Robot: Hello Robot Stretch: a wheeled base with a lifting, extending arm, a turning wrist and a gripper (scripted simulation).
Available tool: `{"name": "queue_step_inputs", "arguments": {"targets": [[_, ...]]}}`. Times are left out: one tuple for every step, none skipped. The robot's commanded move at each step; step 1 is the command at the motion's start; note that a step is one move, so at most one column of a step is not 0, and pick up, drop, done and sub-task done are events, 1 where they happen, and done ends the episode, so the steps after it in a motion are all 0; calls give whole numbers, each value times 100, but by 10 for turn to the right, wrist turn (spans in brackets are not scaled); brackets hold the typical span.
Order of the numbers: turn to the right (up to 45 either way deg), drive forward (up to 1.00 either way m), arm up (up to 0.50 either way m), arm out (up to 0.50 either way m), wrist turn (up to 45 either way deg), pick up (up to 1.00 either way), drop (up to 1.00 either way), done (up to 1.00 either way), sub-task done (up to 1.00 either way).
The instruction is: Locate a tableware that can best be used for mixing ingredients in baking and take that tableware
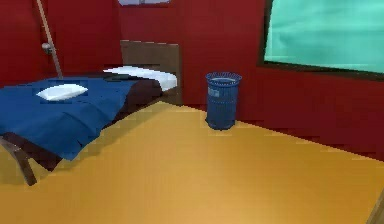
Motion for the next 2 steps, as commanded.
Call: {"name": "queue_step_inputs", "arguments": {"targets": [[0,0,50,0,0,0,0,0,0],[0,0,38,0,0,0,0,0,0]]}}
